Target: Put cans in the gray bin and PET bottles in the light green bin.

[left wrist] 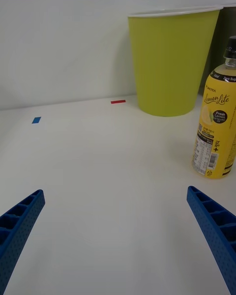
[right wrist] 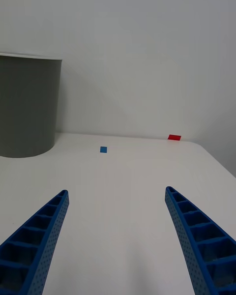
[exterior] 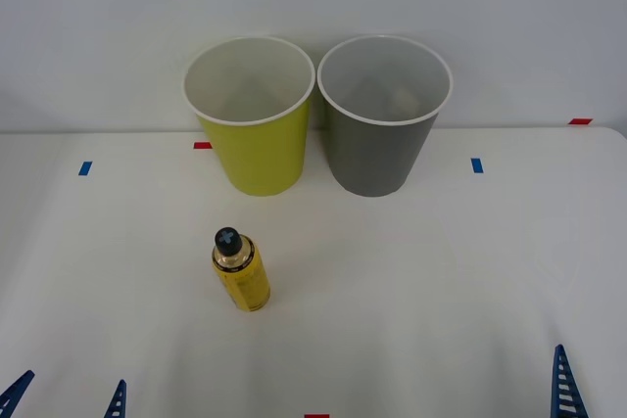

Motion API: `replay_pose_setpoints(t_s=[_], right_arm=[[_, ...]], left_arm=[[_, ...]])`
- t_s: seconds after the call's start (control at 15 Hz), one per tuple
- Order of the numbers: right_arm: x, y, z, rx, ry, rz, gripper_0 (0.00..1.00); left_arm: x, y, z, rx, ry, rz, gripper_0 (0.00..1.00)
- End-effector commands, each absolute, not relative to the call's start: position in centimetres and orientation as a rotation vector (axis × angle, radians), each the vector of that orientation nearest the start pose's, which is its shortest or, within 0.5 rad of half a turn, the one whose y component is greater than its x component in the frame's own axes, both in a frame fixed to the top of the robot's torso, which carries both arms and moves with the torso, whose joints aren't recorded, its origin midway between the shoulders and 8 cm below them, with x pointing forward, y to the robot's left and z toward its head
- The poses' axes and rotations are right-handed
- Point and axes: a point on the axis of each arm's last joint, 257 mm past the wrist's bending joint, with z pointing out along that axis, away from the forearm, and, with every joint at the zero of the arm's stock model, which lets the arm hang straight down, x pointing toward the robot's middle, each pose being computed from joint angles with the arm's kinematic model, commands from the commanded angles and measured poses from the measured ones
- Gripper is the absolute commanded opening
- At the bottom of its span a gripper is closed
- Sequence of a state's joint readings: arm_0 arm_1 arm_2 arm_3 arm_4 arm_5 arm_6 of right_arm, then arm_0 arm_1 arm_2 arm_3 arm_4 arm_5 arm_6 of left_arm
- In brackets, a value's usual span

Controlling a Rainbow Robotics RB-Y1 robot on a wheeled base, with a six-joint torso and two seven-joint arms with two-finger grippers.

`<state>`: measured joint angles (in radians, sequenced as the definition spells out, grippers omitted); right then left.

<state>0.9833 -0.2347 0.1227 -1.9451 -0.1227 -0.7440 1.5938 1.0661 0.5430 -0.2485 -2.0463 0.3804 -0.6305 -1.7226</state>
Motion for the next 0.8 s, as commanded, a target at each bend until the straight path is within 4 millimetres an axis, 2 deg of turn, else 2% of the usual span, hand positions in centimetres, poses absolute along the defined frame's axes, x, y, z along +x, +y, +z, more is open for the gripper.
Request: replay_pose_setpoints(t_s=[0.07,0.8], right_arm=[[23.61,-30.46,-22.45,-0.016,1.415,-0.156,0.65],[23.61,-30.46,-22.45,-0.016,1.415,-0.156,0.64]], left_arm=[[21.29,28.91,-24.96,0.099,1.618,0.008,1.0],[21.29,28.91,-24.96,0.099,1.618,0.008,1.0]])
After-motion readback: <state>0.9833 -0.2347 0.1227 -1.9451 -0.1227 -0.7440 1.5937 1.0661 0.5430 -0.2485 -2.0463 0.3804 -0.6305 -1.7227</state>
